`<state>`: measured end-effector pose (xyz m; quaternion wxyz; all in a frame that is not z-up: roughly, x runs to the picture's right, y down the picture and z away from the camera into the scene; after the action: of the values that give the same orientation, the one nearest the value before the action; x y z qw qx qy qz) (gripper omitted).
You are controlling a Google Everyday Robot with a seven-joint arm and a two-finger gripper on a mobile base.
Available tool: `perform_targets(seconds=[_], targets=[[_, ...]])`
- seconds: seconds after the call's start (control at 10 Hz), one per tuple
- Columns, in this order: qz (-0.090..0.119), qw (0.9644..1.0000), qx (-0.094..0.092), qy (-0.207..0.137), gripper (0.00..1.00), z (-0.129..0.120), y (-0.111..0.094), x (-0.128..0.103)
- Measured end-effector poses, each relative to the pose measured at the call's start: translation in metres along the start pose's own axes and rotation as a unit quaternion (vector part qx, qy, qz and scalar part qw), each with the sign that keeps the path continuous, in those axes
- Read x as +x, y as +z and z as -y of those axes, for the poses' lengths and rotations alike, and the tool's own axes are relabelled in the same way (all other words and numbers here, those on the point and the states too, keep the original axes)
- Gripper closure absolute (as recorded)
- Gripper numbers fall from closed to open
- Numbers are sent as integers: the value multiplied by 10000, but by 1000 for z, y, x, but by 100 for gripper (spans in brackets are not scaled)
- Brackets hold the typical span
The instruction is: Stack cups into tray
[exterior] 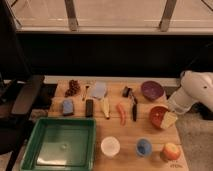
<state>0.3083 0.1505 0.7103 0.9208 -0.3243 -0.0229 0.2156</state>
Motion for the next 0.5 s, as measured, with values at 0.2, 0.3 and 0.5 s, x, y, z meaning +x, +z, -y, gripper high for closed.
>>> perform_targets(seconds=[0.2,0.3,0.5], targets=[[43,9998,-108,-143,23,-15,11,1],[89,9997,-96,-206,23,-22,12,0],[288,9981,21,-540,23,-44,17,-10]])
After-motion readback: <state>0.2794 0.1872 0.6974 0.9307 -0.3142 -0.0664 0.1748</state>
